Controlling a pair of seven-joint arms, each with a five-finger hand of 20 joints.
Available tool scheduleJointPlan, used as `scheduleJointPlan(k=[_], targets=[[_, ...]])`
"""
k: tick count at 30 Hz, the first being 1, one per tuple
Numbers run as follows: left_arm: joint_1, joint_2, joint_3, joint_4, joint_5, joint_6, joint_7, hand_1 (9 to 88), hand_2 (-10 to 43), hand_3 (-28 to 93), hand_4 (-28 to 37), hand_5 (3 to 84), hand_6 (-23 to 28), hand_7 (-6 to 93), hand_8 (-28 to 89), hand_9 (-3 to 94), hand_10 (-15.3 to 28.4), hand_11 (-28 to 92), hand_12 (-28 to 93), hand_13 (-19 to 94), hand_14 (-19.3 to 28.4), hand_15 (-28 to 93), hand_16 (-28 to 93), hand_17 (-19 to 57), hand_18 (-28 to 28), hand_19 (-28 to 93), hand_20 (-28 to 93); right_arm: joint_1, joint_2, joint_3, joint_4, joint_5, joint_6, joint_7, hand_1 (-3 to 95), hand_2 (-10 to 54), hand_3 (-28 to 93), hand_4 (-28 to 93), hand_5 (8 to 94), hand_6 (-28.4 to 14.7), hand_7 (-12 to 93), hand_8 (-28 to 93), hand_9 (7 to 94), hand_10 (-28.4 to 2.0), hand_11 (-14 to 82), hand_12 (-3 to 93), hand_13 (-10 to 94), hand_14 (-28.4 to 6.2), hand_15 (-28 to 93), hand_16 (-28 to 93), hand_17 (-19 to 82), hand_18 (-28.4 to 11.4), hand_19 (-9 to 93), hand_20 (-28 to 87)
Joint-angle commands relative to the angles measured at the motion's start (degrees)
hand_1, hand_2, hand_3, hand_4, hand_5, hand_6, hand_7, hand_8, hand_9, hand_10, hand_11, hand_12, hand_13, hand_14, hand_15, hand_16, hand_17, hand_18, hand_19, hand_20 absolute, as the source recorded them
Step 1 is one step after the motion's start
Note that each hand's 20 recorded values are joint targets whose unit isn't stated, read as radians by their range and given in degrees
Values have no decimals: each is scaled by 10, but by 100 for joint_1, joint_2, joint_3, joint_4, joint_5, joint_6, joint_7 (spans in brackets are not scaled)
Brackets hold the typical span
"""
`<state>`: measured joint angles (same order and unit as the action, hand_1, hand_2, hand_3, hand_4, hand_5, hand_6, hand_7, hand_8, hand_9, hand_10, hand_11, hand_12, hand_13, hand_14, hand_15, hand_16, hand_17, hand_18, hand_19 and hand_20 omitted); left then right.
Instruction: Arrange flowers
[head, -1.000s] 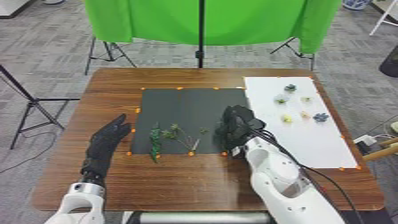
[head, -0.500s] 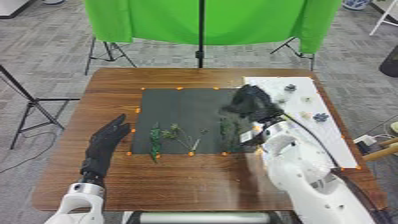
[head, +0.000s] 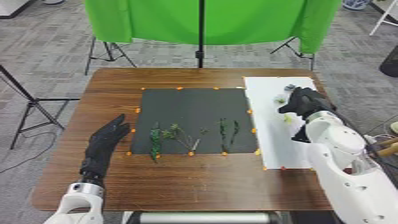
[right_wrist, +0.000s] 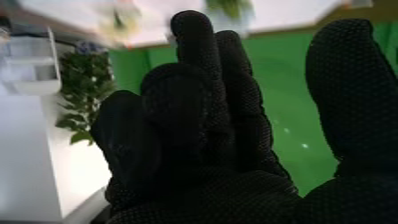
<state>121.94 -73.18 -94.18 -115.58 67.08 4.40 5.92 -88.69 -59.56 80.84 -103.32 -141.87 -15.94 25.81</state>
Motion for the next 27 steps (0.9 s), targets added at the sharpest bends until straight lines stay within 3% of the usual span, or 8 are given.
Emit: scheduleJointPlan(k=[1,8,10,13,16,21,23,27], targets=[[77,-23,-24,14,9,-43,-60,238,-49,656,-230,398,35,46,-52,422,112,98,122,314,141,86,48,26,126,17,193,-226,-176,-81,297,-330,228,-48,359,-95,601,-90,617,-26,166,-57,732,-172,197,240,798,-74,674,329,591,-142,932,594],[94,-39,-30,4,8,8,-22,239,-48,658,-230,398,35,46,-52,422,112,99,122,314,140,86,48,26,126,18,193,-317,-153,-340,681,-709,1065,-342,441,-95,608,-116,679,-27,187,-64,786,-151,218,234,843,-46,656,322,619,-125,932,596],[105,-24,-35,-3,-3,31,4,240,-48,658,-230,399,35,46,-52,422,112,99,122,314,140,87,48,26,126,18,193,-315,-123,-393,744,-759,1431,-407,535,-95,511,-95,714,-30,183,73,828,-135,189,293,864,-36,646,328,635,-121,932,599],[121,0,-59,-11,-24,131,66,241,-46,657,-230,399,36,46,-53,423,112,99,122,315,140,87,48,26,126,19,193,-182,-47,-429,684,-788,1728,-492,614,-95,496,-91,769,-21,203,144,904,-106,108,390,897,-23,629,333,660,-113,932,600],[131,19,-93,-4,-81,331,214,242,-46,656,-230,402,37,47,-53,425,114,101,122,317,141,88,48,27,127,20,193,152,68,-605,470,-564,1865,-498,642,-95,511,-102,793,-18,218,150,930,-91,100,410,913,-17,621,335,678,-107,932,600],[242,-5,-222,-27,-412,752,432,238,-36,656,-236,402,38,48,-54,421,112,100,122,319,139,87,45,34,124,13,189,942,52,-1310,134,-114,2056,-814,645,-95,512,-101,797,-18,222,147,935,-93,111,408,920,-13,619,337,684,-106,932,604],[277,-22,-270,-38,-579,846,503,214,-2,658,-253,402,37,48,-54,415,111,92,118,312,136,83,40,34,121,9,186,1356,-107,-1720,123,125,2030,-1016,645,-95,513,-100,799,-18,222,146,936,-93,114,406,921,-13,619,339,685,-105,932,606],[321,-35,-274,-53,-765,1022,632,163,58,658,-282,402,38,43,-56,405,110,78,112,296,131,78,31,33,115,9,179,2167,-708,-2600,468,459,1792,-1504,643,-95,515,-100,799,-16,224,146,936,-94,118,407,921,-12,619,342,686,-104,932,609]])
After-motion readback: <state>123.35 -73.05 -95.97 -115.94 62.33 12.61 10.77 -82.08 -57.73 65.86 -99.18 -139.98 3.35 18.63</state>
